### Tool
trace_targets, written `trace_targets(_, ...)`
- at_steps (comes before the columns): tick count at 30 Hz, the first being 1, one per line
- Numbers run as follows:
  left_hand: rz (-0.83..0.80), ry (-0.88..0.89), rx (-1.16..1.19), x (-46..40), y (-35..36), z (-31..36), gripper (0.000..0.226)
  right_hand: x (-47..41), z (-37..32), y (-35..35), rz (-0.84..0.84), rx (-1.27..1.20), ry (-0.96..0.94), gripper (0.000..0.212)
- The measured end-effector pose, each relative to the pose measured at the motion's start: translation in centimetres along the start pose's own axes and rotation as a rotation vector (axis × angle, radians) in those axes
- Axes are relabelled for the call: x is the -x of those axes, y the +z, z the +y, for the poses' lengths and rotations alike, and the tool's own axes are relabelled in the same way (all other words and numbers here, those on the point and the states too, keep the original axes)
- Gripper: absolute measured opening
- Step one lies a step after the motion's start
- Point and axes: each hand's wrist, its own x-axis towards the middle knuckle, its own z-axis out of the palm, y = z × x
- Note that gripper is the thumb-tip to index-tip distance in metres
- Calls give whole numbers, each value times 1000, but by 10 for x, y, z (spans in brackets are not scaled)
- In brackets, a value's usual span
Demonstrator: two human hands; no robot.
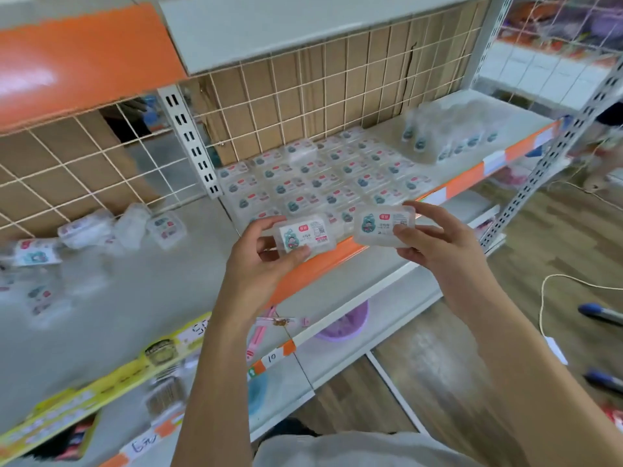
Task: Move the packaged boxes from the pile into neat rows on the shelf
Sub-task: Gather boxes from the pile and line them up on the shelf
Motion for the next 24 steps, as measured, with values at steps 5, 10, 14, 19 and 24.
trace_targets(5, 27, 32, -83, -25, 13, 19, 53, -31, 0, -8, -35, -50, 12, 34)
trace_targets(10, 20, 45, -172, -63, 23, 29, 51, -65, 0, -9, -36, -71, 0, 34)
trace_targets(14, -17, 62, -193, -87, 38, 37, 49, -94, 1, -19, 0, -62, 0, 35)
trace_targets(19, -36, 20, -206, -105, 48, 31, 55, -121, 7, -23, -21, -74, 35, 36)
trace_targets(24, -8, -28, -253, -129, 61, 32, 56, -157, 3, -26, -86, -84, 57, 37)
